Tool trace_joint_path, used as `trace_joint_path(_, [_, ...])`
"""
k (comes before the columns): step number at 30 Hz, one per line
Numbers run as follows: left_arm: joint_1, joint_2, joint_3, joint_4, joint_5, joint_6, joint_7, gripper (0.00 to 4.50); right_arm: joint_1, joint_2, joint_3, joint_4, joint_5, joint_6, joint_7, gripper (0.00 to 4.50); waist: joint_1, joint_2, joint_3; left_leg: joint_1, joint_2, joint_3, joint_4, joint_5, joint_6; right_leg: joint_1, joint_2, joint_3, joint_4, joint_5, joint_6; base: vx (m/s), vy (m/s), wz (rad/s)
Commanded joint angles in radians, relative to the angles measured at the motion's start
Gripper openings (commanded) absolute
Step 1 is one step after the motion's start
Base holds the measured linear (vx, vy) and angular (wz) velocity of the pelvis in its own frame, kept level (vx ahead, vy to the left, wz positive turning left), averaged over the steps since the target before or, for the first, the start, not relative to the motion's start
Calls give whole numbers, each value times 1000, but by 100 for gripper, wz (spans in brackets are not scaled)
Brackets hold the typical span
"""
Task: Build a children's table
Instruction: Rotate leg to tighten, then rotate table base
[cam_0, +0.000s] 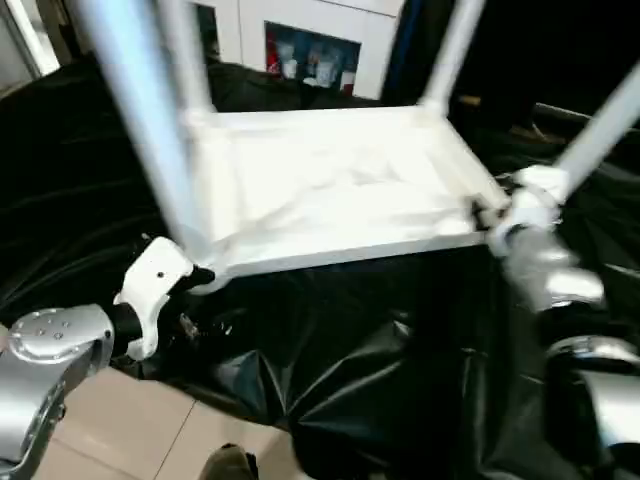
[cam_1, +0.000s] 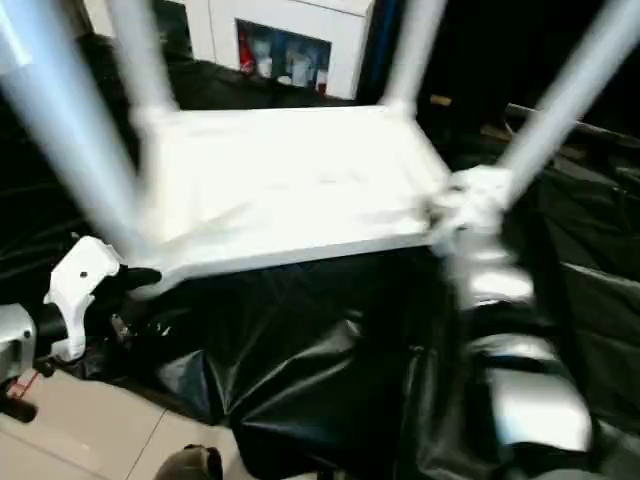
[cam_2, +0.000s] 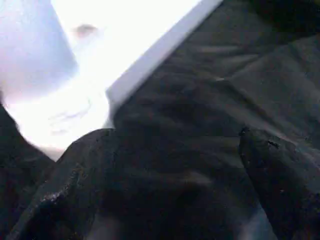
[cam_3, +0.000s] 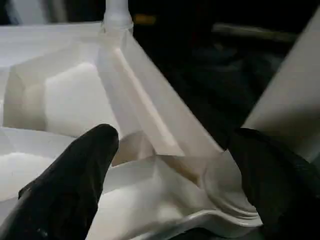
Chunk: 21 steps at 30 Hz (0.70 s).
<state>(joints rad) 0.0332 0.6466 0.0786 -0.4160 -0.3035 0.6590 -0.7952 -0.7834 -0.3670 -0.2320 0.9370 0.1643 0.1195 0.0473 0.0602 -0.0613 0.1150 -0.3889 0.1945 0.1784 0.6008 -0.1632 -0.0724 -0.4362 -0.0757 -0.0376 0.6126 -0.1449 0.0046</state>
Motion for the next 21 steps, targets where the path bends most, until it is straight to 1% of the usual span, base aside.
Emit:
trace_joint_path(1, [29, -21, 35, -9, -22, -62, -16, 443, 29, 2, 20, -40, -14, -12, 38, 416, -1, 17, -90, 11, 10, 0, -69, -316, -34, 50, -33, 26, -72, -354, -137, 0, 0, 0])
trace_joint_path(2, [36, -37, 49, -2, -30, -65, -3, 443, 36, 4, 24, -47, -11, -15, 47, 416, -9, 13, -90, 8, 11, -1, -69, -315, -30, 51, -33, 26, -72, -357, -135, 0, 0, 0])
trace_joint_path(3, [38, -45, 56, 5, -31, -71, 7, 443, 41, 6, 26, -56, -9, -16, 54, 416, -11, 16, -92, 13, 12, -1, -68, -317, -25, 48, -33, 25, -73, -355, -141, 0, 0, 0])
trace_joint_path(4, [43, -65, 74, 23, -29, -91, 34, 443, 59, 11, 30, -86, -2, -14, 68, 416, -13, 16, -92, 14, 12, 0, -66, -322, -22, 46, -30, 25, -73, -355, -144, 0, 0, 0])
trace_joint_path(5, [36, -93, 102, 51, -22, -108, 80, 443, 85, 19, 34, -131, 6, -5, 78, 416, -16, 15, -89, 13, 11, 0, -67, -331, -16, 46, -28, 24, -76, -368, -143, 0, 0, 0])
trace_joint_path(6, [24, -116, 124, 77, -9, -130, 123, 448, 107, 27, 35, -173, 17, 6, 90, 433, -16, 15, -89, 15, 12, 0, -67, -336, -15, 45, -28, 25, -80, -384, -129, 0, 0, 0])
trace_joint_path(7, [16, -127, 134, 91, -5, -147, 141, 450, 120, 32, 37, -195, 19, 10, 90, 443, -18, 15, -91, 14, 11, -1, -67, -335, -14, 46, -27, 23, -78, -391, -126, 0, 0, 0])
trace_joint_path(8, [7, -135, 142, 102, -5, -153, 156, 450, 135, 37, 37, -218, 24, 16, 92, 443, -19, 16, -92, 15, 12, -4, -69, -336, -14, 47, -27, 22, -79, -404, -119, 0, 0, 0])
trace_joint_path(9, [-6, -146, 149, 114, -6, -167, 170, 450, 157, 46, 36, -252, 34, 26, 94, 443, -19, 17, -92, 20, 12, -4, -68, -345, -14, 42, -27, 22, -81, -418, -118, 0, 0, 0])
trace_joint_path(10, [-23, -160, 160, 122, -19, -168, 181, 450, 187, 58, 35, -295, 37, 41, 86, 450, -19, 16, -90, 19, 12, -4, -69, -350, -12, 42, -27, 22, -84, -424, -115, 0, 0, 0])
trace_joint_path(11, [-28, -164, 163, 124, -24, -166, 184, 450, 195, 61, 35, -306, 35, 44, 81, 450, -21, 8, -86, 18, 12, -3, -70, -355, -12, 40, -26, 22, -86, -435, -109, 0, 0, 0])
trace_joint_path(12, [-35, -169, 166, 126, -32, -160, 186, 450, 207, 65, 36, -319, 31, 48, 71, 450, -19, 15, -88, 22, 14, -6, -71, -362, -17, 36, -28, 22, -86, -449, -104, 0, 0, 0])
trace_joint_path(13, [-60, -173, 157, 147, -13, -169, 207, 450, 236, 75, 35, -339, 16, 46, 42, 450, -20, 15, -88, 22, 14, -7, -72, -366, -19, 37, -28, 21, -85, -451, -104, 0, 0, 0])
trace_joint_path(14, [-71, -177, 155, 156, -8, -175, 214, 450, 245, 80, 31, -347, 14, 49, 23, 450, -19, 13, -87, 23, 13, -6, -71, -372, -22, 33, -28, 21, -87, -454, -98, 0, 0, 0])
trace_joint_path(15, [-104, -198, 154, 179, -11, -193, 228, 450, 267, 91, 21, -368, 13, 65, -5, 450, -19, 10, -86, 24, 11, -6, -72, -376, -23, 32, -27, 21, -91, -464, -90, 0, 0, 0])
trace_joint_path(16, [-110, -202, 154, 183, -13, -196, 230, 450, 270, 93, 19, -372, 12, 67, -11, 450, -18, 10, -87, 23, 10, -7, -72, -376, -25, 33, -27, 21, -89, -467, -87, 0, 0, 0])
trace_joint_path(17, [-148, -227, 149, 210, -20, -218, 240, 450, 285, 103, 9, -392, 4, 86, -47, 450, -18, 11, -89, 21, 11, -8, -73, -375, -28, 36, -29, 21, -90, -466, -85, 0, 0, 0])
trace_joint_path(18, [-158, -234, 148, 218, -22, -225, 243, 450, 289, 106, 5, -397, 2, 91, -57, 450, -17, 8, -88, 22, 9, -7, -73, -370, -28, 34, -28, 21, -93, -470, -78, 0, 0, 0])
trace_joint_path(19, [-179, -248, 145, 233, -29, -238, 247, 450, 296, 110, -2, -409, -2, 102, -83, 450, -17, 8, -90, 25, 10, -8, -72, -375, -30, 33, -28, 21, -91, -468, -78, 0, 0, 0])
trace_joint_path(20, [-187, -253, 145, 239, -32, -242, 248, 450, 298, 112, -4, -414, -4, 105, -93, 450, -19, 7, -91, 17, 8, -10, -74, -363, -31, 40, -30, 20, -89, -461, -75, 0, 0, 0])
trace_joint_path(21, [-197, -261, 144, 247, -38, -247, 249, 450, 302, 114, -8, -422, -7, 111, -109, 450, -19, 5, -91, 16, 8, -9, -73, -358, -32, 40, -32, 19, -89, -464, -70, 0, 0, 0])
